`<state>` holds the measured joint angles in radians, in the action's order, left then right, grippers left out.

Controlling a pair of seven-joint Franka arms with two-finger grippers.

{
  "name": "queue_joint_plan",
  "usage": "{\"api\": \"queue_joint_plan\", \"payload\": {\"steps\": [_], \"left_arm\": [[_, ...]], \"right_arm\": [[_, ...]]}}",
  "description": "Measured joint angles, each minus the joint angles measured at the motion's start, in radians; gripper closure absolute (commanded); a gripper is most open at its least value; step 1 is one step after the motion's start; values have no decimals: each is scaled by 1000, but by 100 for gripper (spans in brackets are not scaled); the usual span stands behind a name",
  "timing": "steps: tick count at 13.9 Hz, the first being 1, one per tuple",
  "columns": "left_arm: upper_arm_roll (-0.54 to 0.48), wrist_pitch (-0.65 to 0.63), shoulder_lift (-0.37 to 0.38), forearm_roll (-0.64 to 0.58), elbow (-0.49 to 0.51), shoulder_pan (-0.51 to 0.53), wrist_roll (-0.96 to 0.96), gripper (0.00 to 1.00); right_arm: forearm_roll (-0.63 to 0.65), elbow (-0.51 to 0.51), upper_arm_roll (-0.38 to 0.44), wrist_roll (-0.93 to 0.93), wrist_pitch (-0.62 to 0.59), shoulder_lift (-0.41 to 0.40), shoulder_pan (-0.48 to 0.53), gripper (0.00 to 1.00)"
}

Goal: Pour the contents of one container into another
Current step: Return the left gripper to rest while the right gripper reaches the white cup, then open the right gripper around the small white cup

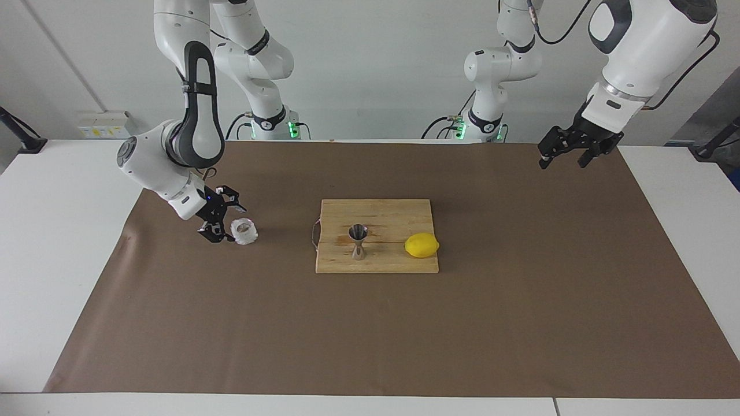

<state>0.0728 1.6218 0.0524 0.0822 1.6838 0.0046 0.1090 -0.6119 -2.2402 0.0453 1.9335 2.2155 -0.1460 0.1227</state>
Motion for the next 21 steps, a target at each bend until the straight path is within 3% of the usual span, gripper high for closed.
{"api": "queue_joint_plan", "payload": {"steps": [5,6,7,16,21], "left_arm": [[1,-22,-2,-57,2,-13,-2,0],[3,-25,-2,-59,2,-14,-2,0],[4,-25,-2,-59,2,-15,-3,0],[7,-50,19,-59,-3,-22,-8,0],[7,-55,37,-59,-3,-22,-8,0]], "right_arm": [[-28,1,-1,1,1,0,-3,100],[-29,2,-3,1,1,0,-4,83],[-30,2,-4,1,1,0,-4,3],[-57,3,-9,4,46,-1,-38,0],[-113,2,-10,104,104,-16,-53,0]]}}
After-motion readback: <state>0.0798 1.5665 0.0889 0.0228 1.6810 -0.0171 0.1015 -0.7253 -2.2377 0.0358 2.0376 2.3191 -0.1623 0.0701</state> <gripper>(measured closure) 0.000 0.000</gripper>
